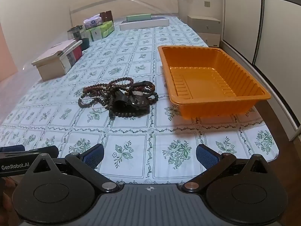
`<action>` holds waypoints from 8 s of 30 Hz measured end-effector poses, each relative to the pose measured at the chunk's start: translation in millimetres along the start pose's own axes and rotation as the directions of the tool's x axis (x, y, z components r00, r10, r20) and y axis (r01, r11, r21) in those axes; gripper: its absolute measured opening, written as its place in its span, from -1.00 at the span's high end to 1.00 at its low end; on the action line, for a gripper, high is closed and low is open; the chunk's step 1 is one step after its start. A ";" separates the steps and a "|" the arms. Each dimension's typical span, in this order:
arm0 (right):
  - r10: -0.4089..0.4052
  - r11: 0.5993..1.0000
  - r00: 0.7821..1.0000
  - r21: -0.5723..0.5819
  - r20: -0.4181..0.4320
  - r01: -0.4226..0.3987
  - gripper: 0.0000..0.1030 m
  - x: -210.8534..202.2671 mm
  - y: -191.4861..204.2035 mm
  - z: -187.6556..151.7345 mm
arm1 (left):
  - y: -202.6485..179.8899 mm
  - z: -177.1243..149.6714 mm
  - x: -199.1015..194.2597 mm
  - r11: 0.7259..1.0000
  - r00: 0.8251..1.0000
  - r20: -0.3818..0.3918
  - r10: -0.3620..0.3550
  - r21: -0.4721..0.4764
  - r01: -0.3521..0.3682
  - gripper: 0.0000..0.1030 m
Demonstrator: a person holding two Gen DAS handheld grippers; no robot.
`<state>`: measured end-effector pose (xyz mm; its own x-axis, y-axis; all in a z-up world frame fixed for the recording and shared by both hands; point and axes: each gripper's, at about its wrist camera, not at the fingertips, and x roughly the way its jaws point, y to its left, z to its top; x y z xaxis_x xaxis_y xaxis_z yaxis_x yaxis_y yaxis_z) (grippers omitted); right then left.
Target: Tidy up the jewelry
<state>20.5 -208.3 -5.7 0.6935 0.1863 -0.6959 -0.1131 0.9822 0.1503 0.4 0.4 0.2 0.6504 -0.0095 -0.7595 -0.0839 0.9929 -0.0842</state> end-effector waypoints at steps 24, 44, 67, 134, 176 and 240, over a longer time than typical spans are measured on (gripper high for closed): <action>-0.004 1.000 1.000 -0.020 0.000 0.004 -1.00 -0.2 2.3 2.2 | -3.3 1.7 -4.0 1.000 1.000 0.022 -0.006 0.009 0.006 -1.00; -0.007 1.000 1.000 -0.020 0.002 0.007 -1.00 -0.7 1.3 2.7 | -4.3 2.8 -4.6 1.000 1.000 0.022 -0.013 0.008 0.013 -1.00; -0.010 1.000 1.000 -0.018 0.000 0.010 -1.00 -0.9 0.7 1.8 | -2.2 -0.3 -4.2 1.000 1.000 0.020 -0.020 -0.006 0.020 -1.00; -0.134 0.977 0.983 0.184 0.126 0.109 -0.41 45.2 -226.2 87.8 | -22.0 62.4 64.8 0.972 0.981 0.016 -0.194 -0.134 0.194 -1.00; -0.200 0.980 0.976 0.046 0.088 0.196 0.90 27.5 -166.3 96.6 | -21.6 65.4 83.5 0.979 0.979 0.042 -0.199 -0.042 0.201 -0.98; -0.295 0.942 0.942 -0.117 0.160 0.315 0.93 28.8 -108.4 100.2 | -54.3 304.6 -116.3 0.792 0.753 0.332 -0.568 0.469 0.390 0.88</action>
<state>123.9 -312.0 28.3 0.8003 -0.1187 -0.5877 0.0288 0.9867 -0.1602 159.2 -16.3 289.5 0.7884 -0.5315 -0.3097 0.5415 0.8385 -0.0606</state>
